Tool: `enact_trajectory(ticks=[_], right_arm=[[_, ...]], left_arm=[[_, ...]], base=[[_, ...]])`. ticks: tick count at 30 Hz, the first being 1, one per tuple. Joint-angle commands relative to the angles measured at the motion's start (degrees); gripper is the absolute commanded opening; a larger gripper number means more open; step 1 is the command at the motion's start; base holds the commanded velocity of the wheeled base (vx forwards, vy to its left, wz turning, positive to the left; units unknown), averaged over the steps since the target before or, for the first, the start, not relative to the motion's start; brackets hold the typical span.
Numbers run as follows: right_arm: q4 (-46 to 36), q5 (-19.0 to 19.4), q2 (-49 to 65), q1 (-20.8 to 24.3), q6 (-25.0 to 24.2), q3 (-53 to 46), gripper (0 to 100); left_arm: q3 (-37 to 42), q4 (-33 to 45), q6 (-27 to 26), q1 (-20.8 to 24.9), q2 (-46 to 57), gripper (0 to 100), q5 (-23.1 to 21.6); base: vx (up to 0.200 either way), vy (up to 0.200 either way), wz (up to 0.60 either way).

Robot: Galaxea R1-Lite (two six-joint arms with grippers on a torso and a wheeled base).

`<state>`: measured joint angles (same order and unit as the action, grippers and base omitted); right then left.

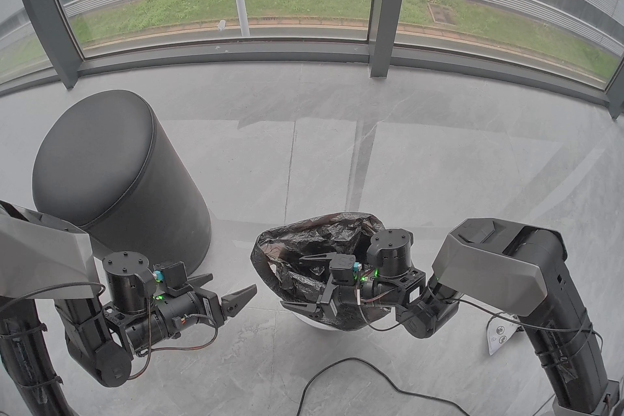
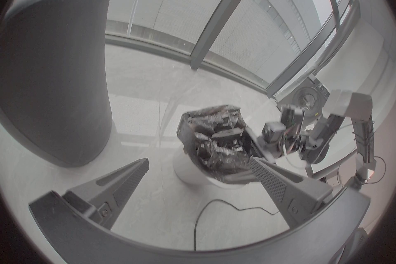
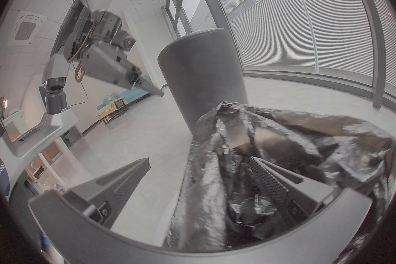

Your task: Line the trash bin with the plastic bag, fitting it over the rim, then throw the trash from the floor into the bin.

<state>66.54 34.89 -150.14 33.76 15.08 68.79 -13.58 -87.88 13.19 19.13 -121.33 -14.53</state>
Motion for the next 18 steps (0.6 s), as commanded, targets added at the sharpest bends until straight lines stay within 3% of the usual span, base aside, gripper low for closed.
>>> enact_trajectory(ticks=[1,7,18], right_arm=[[-0.44,0.0,3.1,-1.41,0.3,-1.47,100],[-6.77,0.0,7.14,-4.49,5.57,-1.73,100],[-23.12,-0.17,13.21,-3.61,11.99,-4.98,100]], left_arm=[[0.84,-0.18,-0.01,0.47,-3.21,100,0.03],[0.66,-0.18,-0.01,0.47,-3.91,100,-0.06],[-0.04,-0.18,-0.01,0.47,-5.76,100,-0.15]], base=[[0.0,0.0,0.0],[0.0,0.0,0.0],[0.0,0.0,0.0]])
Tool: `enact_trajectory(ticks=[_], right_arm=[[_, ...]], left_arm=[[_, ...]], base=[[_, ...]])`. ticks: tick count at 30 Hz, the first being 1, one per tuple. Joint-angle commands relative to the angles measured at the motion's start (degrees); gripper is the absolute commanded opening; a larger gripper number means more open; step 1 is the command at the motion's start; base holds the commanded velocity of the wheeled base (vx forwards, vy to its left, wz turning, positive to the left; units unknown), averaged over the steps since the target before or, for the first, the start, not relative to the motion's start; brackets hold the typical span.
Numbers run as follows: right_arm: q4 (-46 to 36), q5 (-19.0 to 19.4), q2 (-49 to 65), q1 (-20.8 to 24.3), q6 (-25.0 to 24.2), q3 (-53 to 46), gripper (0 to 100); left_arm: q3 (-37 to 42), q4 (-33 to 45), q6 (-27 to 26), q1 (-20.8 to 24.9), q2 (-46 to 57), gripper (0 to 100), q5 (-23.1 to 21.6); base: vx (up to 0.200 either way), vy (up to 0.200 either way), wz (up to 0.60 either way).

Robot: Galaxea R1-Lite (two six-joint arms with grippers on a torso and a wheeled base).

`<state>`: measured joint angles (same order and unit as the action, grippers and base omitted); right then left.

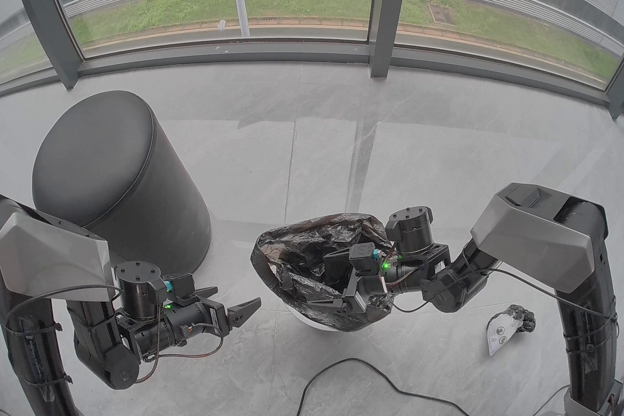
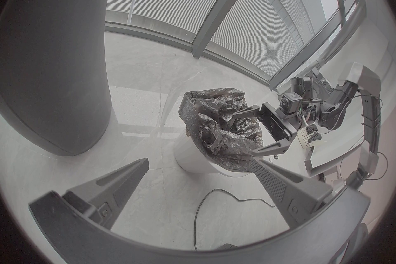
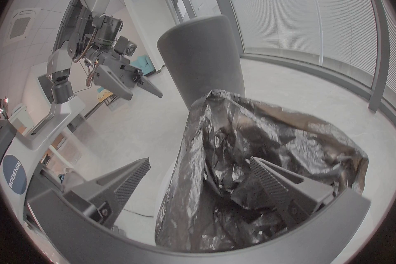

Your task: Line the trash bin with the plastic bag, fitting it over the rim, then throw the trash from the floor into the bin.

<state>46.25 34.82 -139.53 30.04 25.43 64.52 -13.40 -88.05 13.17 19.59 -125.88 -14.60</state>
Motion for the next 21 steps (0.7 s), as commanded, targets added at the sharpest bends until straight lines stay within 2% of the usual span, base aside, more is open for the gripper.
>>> enact_trajectory(ticks=[1,4,9,21], right_arm=[[-3.71,-0.1,2.78,0.11,2.26,-0.8,100],[-4.85,-0.28,2.6,0.2,3.13,-0.72,100],[-5.29,-3.53,-0.48,0.11,3.13,-0.36,100],[-5.03,-3.79,-2.85,-0.42,3.22,4.12,100]], left_arm=[[-0.31,-0.01,0.11,0.01,-1.3,100,-0.07],[-0.4,-0.01,0.02,0.01,-1.47,100,-0.07],[-0.58,-0.01,0.02,0.01,-1.47,100,-0.16],[-0.49,-0.01,0.02,0.01,-1.3,100,-0.07]], base=[[0.0,0.0,0.0],[0.0,0.0,0.0],[0.0,0.0,0.0],[0.0,0.0,0.0]])
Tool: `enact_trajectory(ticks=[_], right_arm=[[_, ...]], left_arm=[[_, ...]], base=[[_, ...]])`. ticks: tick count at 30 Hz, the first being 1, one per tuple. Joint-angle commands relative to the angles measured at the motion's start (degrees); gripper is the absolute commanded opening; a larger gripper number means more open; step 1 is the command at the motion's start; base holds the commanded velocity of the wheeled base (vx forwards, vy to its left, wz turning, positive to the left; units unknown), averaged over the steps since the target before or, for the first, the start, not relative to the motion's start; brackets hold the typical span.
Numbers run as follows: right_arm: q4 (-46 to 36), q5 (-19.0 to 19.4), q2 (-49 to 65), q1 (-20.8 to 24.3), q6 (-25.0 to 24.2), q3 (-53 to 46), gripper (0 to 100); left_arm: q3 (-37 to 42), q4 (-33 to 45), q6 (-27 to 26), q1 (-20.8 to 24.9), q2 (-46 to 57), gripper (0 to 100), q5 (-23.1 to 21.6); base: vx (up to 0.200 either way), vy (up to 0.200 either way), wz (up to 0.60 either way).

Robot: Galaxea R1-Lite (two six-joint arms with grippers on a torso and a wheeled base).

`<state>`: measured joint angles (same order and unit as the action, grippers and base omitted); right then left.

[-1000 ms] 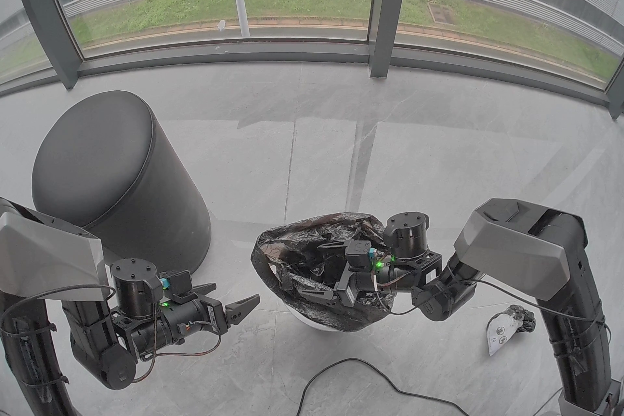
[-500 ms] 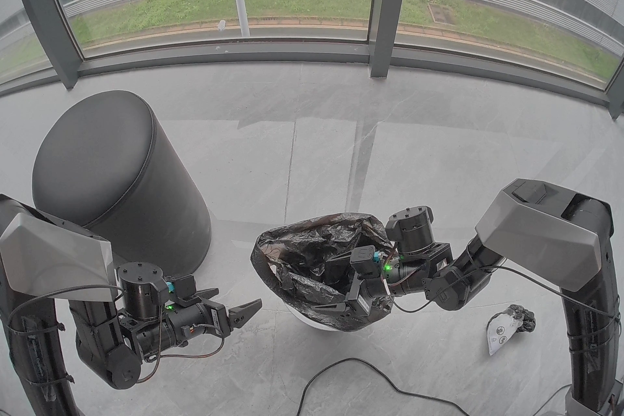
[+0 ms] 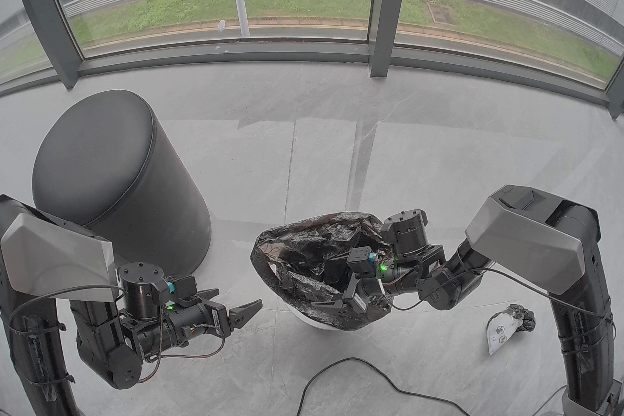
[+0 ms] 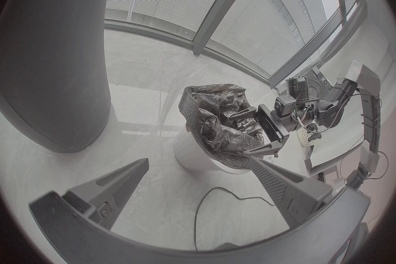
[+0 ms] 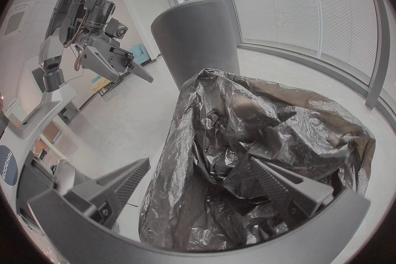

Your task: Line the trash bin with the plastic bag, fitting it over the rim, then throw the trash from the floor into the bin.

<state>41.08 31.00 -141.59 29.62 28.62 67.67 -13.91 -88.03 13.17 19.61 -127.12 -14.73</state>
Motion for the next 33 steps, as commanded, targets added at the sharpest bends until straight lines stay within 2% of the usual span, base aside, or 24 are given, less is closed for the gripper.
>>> enact_trajectory(ticks=[1,15,17,18,19,21,22,23,25,28,33], right_arm=[[0.14,0.02,-0.7,0.0,0.12,1.15,0],[0.14,1.08,0.44,0.17,0.12,-0.17,0],[-0.39,4.86,2.11,0.35,-0.23,-0.35,0],[-0.39,5.21,2.2,0.35,-0.23,-0.35,0],[-0.92,9.69,3.25,0.17,-0.41,-0.61,0],[-2.06,13.21,4.57,0.08,-0.5,-0.87,0],[-2.06,13.21,4.57,0.08,-0.5,-0.87,0],[-4.08,16.02,5.98,0.0,-0.59,-0.96,0],[-6.1,18.22,6.86,-0.18,-0.59,-0.87,0],[-8.65,19.98,7.56,-0.18,-0.59,-0.87,0],[-9.27,19.36,5.98,-0.36,0.03,0.01,0]], left_arm=[[0.02,-0.04,0.02,-0.02,-0.14,100,0.05],[0.11,-0.04,0.02,-0.19,-0.23,100,0.05],[0.11,-0.04,0.02,-0.19,-0.32,100,0.14],[0.11,-0.04,0.02,-0.28,-0.32,100,0.14],[0.11,-0.04,0.02,-0.19,-0.49,100,0.14],[0.2,-0.04,0.02,-0.19,-0.76,100,0.14],[0.2,-0.04,0.02,-0.19,-0.76,100,0.14],[0.29,-0.04,0.02,-0.28,-0.85,100,0.14],[0.29,-0.04,0.02,-0.19,-0.93,100,0.14],[0.29,-0.04,0.02,-0.19,-0.93,100,0.22],[0.55,-0.04,0.02,-0.1,-0.85,100,0.22]], base=[[0.0,0.0,0.0],[0.0,0.0,0.0],[0.0,0.0,0.0],[0.0,0.0,0.0],[0.0,0.0,0.0],[0.0,0.0,0.0],[0.0,0.0,0.0],[0.0,0.0,0.0],[0.0,0.0,0.0],[0.0,0.0,0.0],[0.0,0.0,0.0]])
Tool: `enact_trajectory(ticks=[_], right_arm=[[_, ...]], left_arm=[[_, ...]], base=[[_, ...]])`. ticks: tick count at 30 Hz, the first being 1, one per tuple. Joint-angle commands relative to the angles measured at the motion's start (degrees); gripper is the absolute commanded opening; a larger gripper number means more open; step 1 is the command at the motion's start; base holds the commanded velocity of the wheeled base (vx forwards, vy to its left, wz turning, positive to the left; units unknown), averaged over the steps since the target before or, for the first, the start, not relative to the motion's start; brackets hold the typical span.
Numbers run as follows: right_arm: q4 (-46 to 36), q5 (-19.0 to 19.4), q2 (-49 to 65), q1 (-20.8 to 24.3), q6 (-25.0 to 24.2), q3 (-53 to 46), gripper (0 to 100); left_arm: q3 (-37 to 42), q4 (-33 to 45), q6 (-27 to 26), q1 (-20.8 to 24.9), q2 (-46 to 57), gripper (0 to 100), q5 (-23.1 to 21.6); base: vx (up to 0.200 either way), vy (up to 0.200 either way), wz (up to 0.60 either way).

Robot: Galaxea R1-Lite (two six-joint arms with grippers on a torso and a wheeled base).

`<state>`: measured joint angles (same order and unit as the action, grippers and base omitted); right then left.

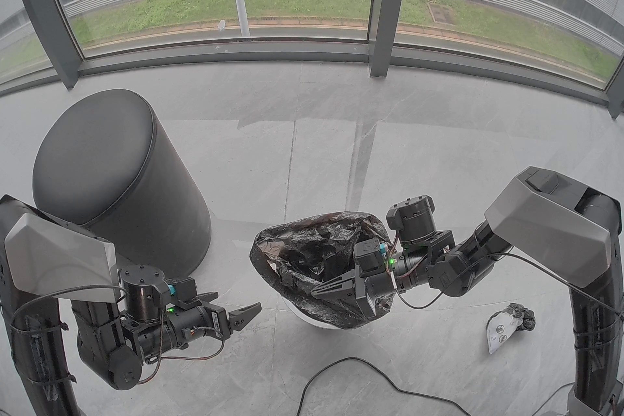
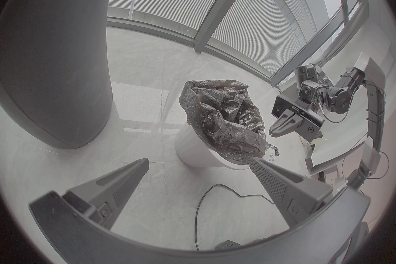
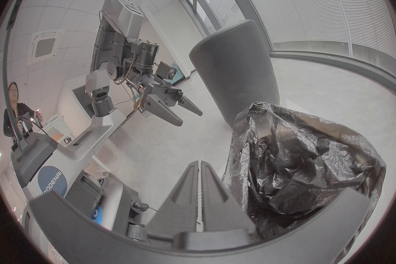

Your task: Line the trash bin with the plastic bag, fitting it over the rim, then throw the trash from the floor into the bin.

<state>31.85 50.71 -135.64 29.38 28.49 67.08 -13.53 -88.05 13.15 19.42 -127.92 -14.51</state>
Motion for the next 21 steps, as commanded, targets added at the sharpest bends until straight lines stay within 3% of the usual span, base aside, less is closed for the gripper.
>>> enact_trajectory(ticks=[1,6,7,10,21], right_arm=[[-0.04,-0.79,-0.32,-0.2,0.25,0.77,0],[-0.3,-3.6,-0.59,-0.9,0.51,0.85,0],[-0.3,-4.39,-0.76,-0.9,0.51,0.85,100],[0.67,-8.88,-2.08,-1.34,0.95,1.29,100],[0.93,-9.84,-4.72,-0.81,1.74,2.44,100]], left_arm=[[0.26,-0.1,-0.06,0.09,-0.05,100,0.0],[0.35,-0.1,-0.06,0.09,0.04,100,0.0],[0.35,-0.1,-0.06,0.09,0.04,100,0.0],[0.26,-0.1,-0.06,0.18,-0.14,100,0.0],[0.7,-0.1,-0.06,0.18,0.04,100,0.0]], base=[[0.0,0.0,0.0],[0.0,0.0,0.0],[0.0,0.0,0.0],[0.0,0.0,0.0],[0.0,0.0,0.0]])
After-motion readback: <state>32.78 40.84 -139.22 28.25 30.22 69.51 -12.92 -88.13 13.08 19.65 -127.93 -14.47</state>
